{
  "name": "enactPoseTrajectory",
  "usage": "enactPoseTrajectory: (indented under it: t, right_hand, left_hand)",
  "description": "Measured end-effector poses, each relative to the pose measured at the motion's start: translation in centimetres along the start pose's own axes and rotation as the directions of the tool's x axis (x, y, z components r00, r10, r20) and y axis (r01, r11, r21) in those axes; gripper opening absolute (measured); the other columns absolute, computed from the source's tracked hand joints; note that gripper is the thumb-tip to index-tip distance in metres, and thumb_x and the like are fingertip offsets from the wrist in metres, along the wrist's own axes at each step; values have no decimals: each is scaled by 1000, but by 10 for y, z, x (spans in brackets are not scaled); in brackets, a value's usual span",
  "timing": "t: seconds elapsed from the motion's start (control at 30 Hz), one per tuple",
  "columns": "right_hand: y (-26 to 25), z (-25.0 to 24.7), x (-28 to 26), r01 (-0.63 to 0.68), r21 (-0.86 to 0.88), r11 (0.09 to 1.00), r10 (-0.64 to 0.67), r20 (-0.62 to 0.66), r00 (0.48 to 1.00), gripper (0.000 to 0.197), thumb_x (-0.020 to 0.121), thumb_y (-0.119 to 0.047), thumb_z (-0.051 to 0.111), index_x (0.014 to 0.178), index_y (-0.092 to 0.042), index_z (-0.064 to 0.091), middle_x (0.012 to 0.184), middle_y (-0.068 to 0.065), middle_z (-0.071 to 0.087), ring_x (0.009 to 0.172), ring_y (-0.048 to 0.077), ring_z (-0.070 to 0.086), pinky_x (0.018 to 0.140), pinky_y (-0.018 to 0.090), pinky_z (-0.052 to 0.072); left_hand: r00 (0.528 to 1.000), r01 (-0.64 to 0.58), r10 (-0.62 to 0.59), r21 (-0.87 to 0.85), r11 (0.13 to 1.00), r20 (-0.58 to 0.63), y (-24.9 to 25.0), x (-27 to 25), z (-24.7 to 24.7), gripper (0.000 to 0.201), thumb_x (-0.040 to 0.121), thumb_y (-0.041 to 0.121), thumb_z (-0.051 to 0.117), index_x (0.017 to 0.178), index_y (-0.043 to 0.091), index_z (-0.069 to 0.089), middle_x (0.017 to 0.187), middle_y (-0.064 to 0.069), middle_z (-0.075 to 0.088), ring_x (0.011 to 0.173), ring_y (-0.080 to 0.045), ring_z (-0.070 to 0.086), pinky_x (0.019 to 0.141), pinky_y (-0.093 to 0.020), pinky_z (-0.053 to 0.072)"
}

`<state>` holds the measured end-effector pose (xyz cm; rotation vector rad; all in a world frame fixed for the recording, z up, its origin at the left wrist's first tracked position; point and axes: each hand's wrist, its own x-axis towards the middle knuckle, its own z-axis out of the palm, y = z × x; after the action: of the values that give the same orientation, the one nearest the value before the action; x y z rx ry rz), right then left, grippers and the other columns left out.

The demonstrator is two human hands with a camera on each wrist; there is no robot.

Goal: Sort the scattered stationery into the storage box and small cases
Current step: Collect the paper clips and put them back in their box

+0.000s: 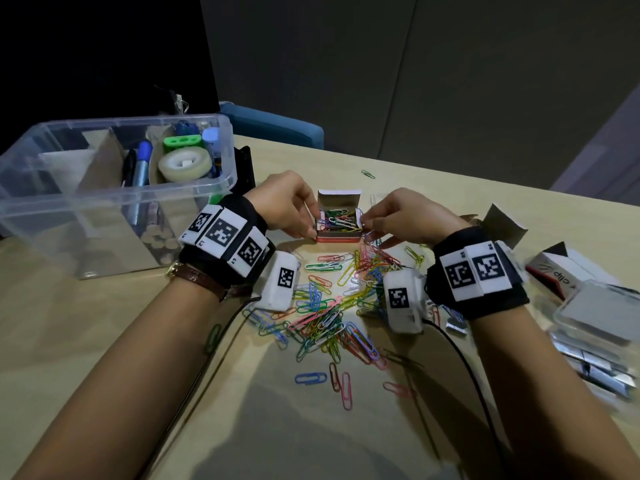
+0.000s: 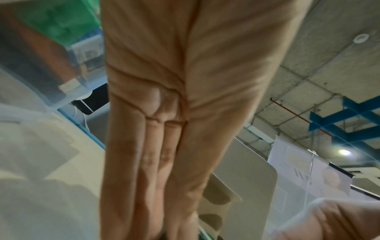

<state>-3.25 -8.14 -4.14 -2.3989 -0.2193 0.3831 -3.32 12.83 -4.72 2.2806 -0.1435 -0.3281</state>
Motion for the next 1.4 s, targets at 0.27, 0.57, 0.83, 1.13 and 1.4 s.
enactPoseTrajectory:
  t: [0.27,0.57,0.83,1.13,1.4]
  right_hand:
    - [0,-1,-1,70,-13,997,-71,-36,997,22,93,-11,62,112,-13,73,103,5,73,97,16,68,65,15,55]
    - [0,1,-2,-20,29,999,20,12,1000,28,98,-11,56,118,8,62,116,21,66,101,31,67,82,32,58]
    - [-2,3,-3,17,2,1000,-17,128,992,29,100,-10,51,127,-7,60,118,13,66,95,23,63,75,24,54]
    - [1,2,-1,37,-2,999,-36,111,993,36,97,-8,57,132,-5,56,112,14,68,94,21,64,80,29,57]
    - [3,0,-1,38,-20,999,-37,71,997,24,99,-9,51,115,0,67,111,17,70,103,27,66,73,24,56]
  left_hand:
    - [999,-30,29,-48,998,-24,0,-2,2,35,69,-3,81,102,-1,67,73,-12,69,55,-10,65,59,-21,57]
    - [998,-9,8,-7,1000,-62,2,0,6,38,65,0,85,96,-7,64,73,-17,69,49,-12,65,59,-29,60]
    - [993,-43,55,113,993,-102,8,7,10,22,71,0,82,88,-6,70,75,-20,70,58,-23,68,59,-33,61]
    - [986,-34,45,71,997,-162,3,13,15,20,77,14,80,81,-4,72,68,-15,70,57,-20,66,58,-28,59]
    - [966,-66,81,66,996,-246,2,2,8,16,89,11,67,100,1,73,75,-6,68,61,-10,61,45,-16,49]
